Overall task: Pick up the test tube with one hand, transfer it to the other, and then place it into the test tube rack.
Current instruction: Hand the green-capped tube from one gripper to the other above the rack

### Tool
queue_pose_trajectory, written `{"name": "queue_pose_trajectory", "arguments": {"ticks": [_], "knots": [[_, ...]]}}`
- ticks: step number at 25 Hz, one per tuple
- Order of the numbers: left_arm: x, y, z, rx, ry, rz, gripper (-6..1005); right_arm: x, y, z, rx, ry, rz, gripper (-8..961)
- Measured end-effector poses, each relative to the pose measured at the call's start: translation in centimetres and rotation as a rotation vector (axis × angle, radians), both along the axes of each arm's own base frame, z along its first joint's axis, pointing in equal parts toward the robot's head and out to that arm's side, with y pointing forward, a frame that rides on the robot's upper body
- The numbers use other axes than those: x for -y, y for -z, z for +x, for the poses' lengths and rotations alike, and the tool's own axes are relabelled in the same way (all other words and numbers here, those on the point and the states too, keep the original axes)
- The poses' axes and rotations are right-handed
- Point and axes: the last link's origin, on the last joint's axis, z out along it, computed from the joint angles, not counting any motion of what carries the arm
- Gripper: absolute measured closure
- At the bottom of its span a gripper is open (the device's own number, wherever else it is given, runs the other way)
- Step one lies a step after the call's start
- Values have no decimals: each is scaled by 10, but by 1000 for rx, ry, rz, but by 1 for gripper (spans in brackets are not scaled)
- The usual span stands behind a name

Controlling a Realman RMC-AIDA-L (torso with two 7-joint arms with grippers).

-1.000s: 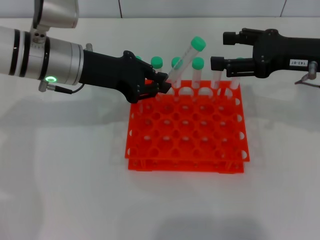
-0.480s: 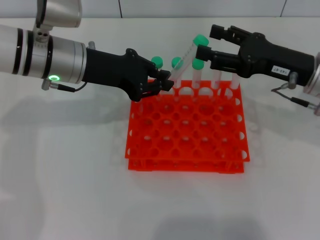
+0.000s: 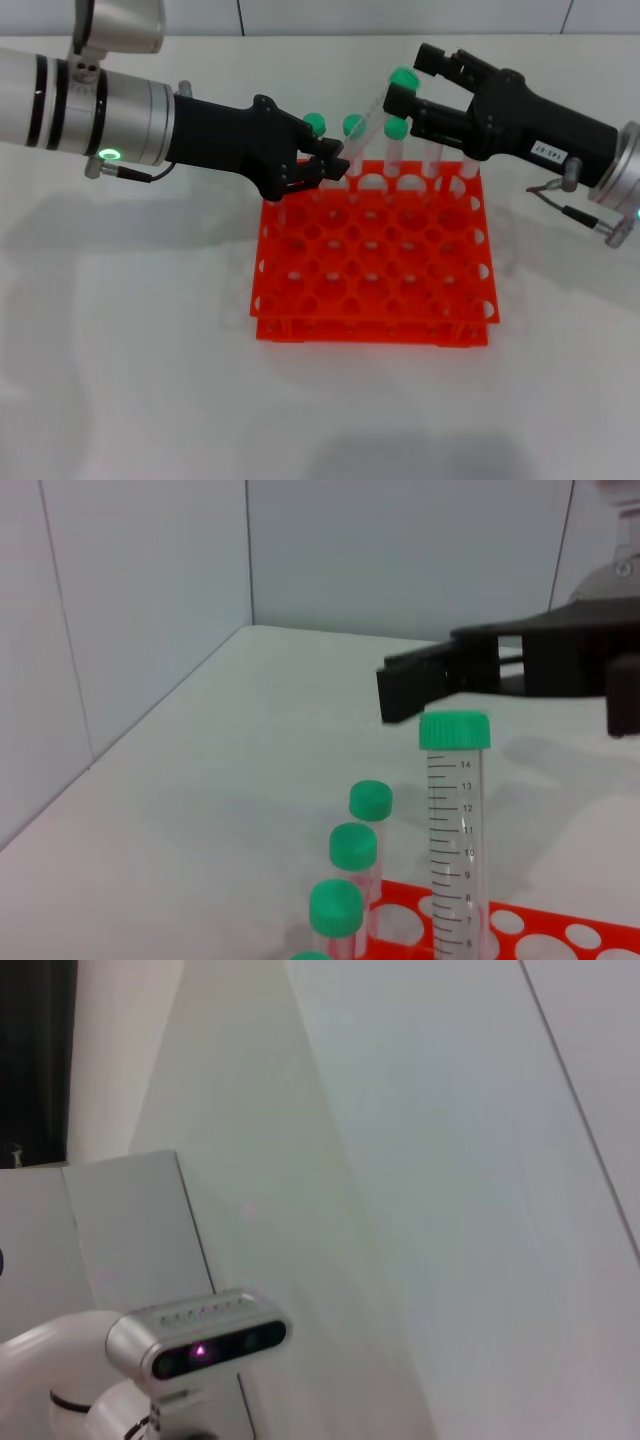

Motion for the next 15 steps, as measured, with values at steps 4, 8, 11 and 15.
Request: {"name": "queue_pose_trajectory", "arguments": {"ticks": [4,8,11,15], "knots": [[0,0,1,1,2,0,829,0,4,1,8,10,-7,190],[1,2,2,3,9,-2,829,2,7,1,7,17,-10,191],[1,4,2,5,11,-3,829,2,10,0,12,18,-11,193],[2,4,2,5,11,-3,830,1,11,-1,11,15,-6,194]]}}
